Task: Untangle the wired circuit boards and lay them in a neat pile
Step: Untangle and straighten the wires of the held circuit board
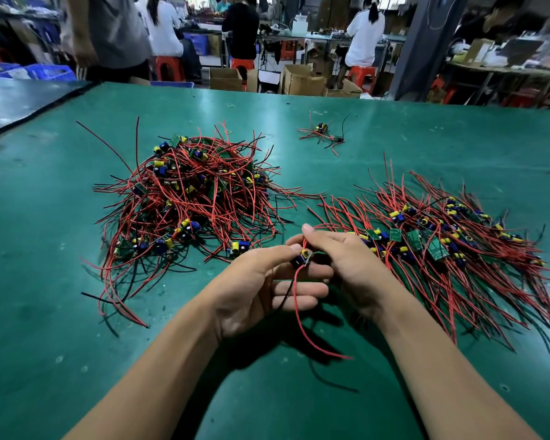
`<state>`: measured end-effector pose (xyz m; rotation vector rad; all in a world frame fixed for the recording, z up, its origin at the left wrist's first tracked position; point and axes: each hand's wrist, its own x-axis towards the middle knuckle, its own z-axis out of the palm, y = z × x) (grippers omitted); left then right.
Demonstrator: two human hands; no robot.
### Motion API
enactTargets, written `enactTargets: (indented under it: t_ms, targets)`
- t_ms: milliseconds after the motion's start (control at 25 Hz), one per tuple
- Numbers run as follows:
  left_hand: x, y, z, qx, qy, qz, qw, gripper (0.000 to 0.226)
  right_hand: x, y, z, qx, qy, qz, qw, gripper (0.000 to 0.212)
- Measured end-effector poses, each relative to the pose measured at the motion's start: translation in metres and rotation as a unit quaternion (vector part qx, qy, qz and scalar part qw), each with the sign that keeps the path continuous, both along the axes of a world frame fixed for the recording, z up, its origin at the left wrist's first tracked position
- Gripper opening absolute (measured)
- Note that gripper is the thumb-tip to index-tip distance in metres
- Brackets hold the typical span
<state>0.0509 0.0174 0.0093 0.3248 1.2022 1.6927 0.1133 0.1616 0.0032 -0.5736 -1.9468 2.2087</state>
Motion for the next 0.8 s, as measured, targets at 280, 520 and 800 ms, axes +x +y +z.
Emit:
enactTargets:
  t_ms: [280,520,800]
  targets:
    - [0.0,0.007,-0.015,-0.045,0.106,0.14,0.983,0.012,0.003,-0.002,-0.007,0.001,0.031,0.036,0.999,0.012]
    - [0.0,0.006,-0.015,-0.055,0.139,0.146,0.978,0.019,0.003,-0.004,-0.007,-0.009,0.038,0.015,0.999,0.008]
    - [-0.001,0.006,-0.017,-0.036,0.128,0.129,0.983,0.017,0.004,0.002,-0.01,-0.059,0.033,0.033,0.997,0.008]
